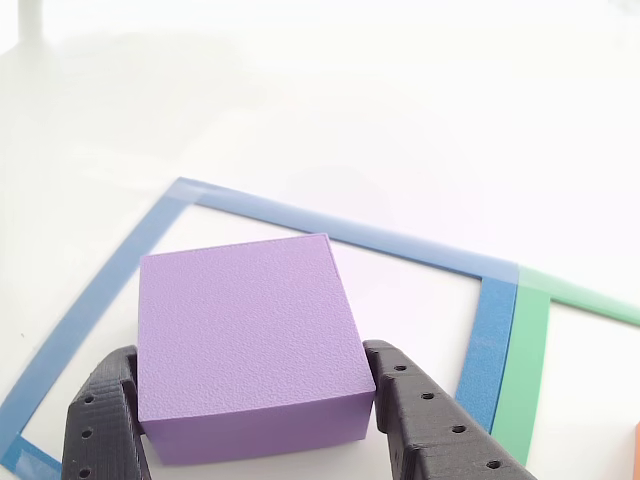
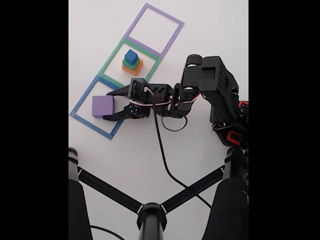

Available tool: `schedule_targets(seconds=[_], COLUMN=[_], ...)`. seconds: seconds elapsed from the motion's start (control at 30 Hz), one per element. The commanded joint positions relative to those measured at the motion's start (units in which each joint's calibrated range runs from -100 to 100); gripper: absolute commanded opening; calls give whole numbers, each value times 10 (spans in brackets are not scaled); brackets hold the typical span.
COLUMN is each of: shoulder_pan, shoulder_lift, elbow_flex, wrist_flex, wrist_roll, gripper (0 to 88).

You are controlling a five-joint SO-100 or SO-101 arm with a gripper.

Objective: Tower of hanoi

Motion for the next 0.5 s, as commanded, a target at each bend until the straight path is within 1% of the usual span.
schedule_targets(seconds=[0.0, 0.1, 0.17, 0.33, 0.47], shoulder_pan=[7, 9, 9, 10, 10], shoulder_lift=[0, 4, 7, 1, -41], elbow_flex=[-13, -9, -9, -12, -7], wrist_flex=[-22, -30, -34, -39, -16], wrist_roll=[0, 0, 0, 0, 0], gripper=[180, 252, 279, 313, 327])
